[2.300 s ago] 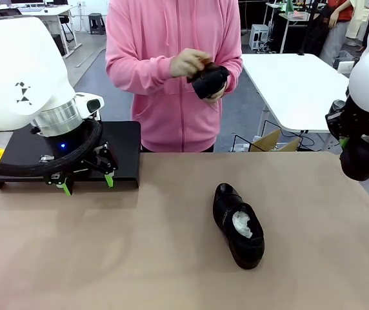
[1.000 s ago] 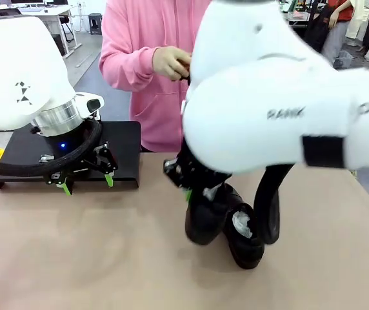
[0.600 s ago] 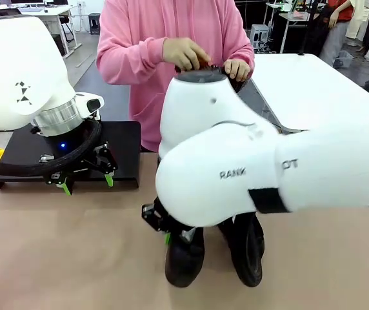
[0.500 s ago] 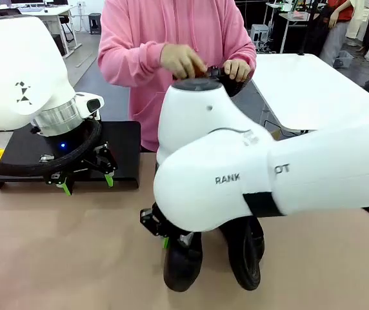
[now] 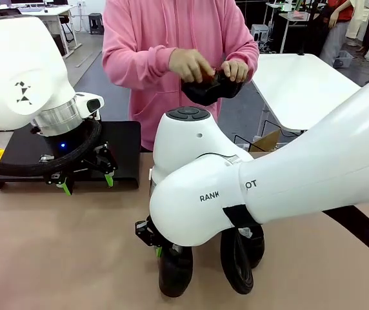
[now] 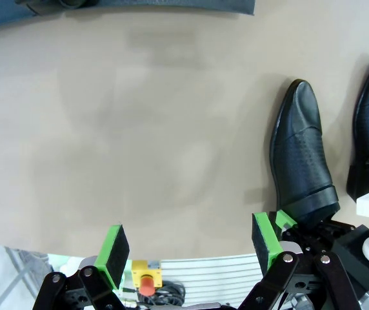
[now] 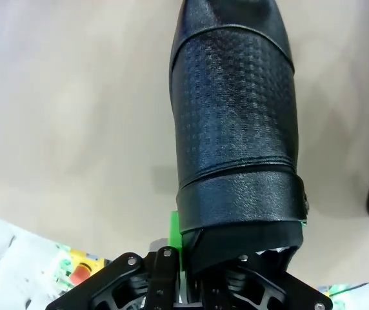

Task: Organize the shoes by placing them on the stand.
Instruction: Pick up one Shoe and place it in the middle of the table.

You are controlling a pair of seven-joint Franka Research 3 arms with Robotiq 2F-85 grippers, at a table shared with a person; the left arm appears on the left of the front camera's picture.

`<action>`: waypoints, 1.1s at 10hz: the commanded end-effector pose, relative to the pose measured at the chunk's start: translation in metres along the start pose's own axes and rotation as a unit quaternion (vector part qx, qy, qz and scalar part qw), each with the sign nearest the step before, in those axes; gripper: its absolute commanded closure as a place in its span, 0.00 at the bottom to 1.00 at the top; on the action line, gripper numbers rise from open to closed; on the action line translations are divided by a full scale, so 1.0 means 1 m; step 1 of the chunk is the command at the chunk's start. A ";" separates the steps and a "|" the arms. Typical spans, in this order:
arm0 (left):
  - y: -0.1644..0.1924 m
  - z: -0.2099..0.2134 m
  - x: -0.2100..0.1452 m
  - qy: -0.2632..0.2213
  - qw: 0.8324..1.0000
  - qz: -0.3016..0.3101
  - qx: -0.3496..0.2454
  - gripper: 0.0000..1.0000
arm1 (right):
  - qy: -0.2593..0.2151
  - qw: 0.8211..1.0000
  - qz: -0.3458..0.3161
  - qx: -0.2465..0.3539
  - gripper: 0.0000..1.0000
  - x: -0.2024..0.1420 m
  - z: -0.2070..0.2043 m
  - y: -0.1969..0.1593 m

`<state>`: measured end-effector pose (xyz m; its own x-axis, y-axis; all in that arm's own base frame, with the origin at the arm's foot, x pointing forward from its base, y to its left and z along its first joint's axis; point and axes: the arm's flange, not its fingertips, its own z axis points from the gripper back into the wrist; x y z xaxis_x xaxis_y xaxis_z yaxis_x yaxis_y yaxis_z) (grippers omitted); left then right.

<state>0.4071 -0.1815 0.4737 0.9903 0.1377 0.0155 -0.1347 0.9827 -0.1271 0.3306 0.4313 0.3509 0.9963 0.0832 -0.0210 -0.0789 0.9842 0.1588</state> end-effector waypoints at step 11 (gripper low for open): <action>0.000 0.001 0.000 0.000 1.000 0.007 -0.001 0.01 | -0.014 0.998 -0.017 0.053 0.00 0.011 0.045 -0.001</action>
<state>0.4071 -0.1815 0.4737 0.9903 0.1379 0.0155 -0.1348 0.9827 -0.1271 0.3414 0.4182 0.4070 0.9982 0.0600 -0.0061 -0.0559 0.9583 0.2801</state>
